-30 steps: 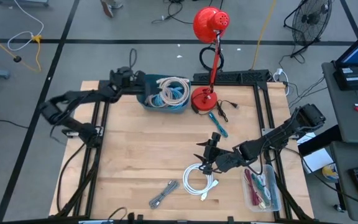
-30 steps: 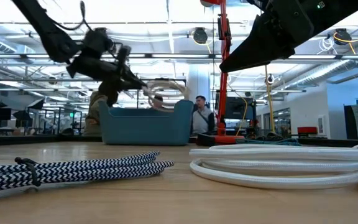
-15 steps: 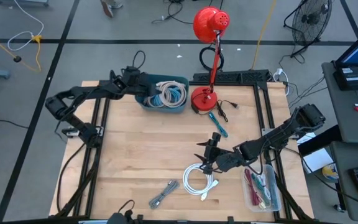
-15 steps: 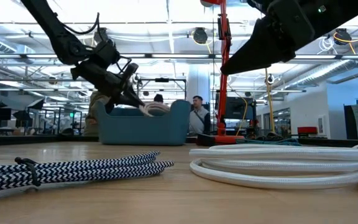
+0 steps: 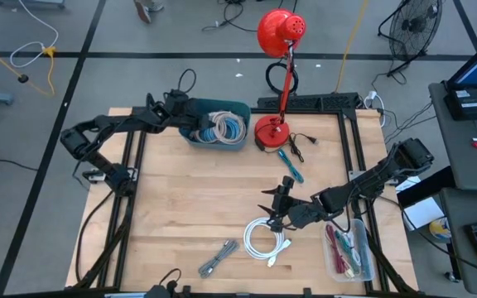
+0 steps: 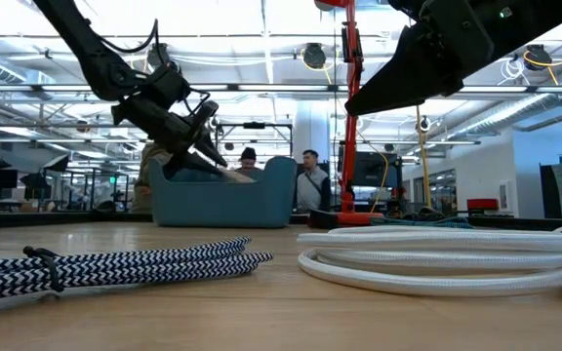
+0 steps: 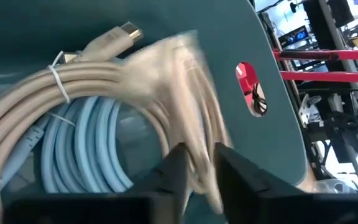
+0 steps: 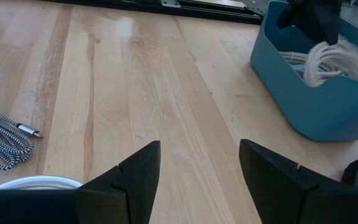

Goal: Pick & Place USB Port
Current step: Put the light brown hdmi cable into the blue bin, then put the blue charger cable into the transparent bin

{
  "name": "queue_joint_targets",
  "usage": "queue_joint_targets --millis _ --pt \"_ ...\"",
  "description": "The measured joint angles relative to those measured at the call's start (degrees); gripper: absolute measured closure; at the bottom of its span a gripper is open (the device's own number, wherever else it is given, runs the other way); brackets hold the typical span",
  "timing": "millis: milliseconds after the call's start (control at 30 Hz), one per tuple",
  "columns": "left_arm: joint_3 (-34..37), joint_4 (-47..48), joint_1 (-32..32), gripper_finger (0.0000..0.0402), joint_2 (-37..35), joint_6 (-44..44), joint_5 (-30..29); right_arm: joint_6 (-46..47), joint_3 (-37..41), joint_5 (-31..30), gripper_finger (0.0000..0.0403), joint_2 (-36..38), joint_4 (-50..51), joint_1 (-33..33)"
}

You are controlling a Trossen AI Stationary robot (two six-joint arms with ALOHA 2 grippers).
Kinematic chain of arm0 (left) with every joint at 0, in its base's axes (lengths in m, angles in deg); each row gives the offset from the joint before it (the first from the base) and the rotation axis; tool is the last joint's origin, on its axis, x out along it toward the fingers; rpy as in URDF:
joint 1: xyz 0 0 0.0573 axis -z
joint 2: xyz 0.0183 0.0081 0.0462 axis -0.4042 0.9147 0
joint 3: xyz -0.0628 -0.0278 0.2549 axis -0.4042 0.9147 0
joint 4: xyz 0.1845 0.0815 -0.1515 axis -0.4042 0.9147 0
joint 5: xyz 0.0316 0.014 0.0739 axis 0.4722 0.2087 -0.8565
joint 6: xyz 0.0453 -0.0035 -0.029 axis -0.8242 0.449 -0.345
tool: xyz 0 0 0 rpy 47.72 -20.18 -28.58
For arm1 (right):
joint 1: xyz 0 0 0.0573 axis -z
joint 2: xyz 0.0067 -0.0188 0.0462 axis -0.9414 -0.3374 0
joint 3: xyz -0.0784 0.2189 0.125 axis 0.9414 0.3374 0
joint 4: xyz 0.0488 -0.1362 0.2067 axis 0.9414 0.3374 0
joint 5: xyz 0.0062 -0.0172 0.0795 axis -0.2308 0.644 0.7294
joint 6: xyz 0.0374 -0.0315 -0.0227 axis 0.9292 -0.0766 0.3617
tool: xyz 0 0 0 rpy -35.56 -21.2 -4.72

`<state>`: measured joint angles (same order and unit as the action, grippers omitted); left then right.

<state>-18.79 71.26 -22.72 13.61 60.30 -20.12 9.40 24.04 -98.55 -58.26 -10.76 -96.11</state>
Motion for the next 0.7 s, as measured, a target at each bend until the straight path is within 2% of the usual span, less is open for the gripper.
queue_joint_targets --millis 200,300,433,700 --pt "-2.1 1.7 0.0 0.0215 -0.1 -0.2 -0.5 0.0 0.0 0.0 0.0193 0.0 0.0 0.0" --pt "-4.4 3.2 0.0 0.0184 -0.8 -0.2 0.3 0.0 0.0 0.0 0.0193 0.0 0.0 0.0" --pt "-8.9 10.7 0.0 0.0174 -2.8 -2.5 0.3 0.0 0.0 0.0 0.0193 0.0 0.0 0.0" --pt "-19.7 31.3 0.4 0.0192 -10.2 -11.5 -6.8 0.0 0.0 0.0 0.0193 0.0 0.1 0.0"
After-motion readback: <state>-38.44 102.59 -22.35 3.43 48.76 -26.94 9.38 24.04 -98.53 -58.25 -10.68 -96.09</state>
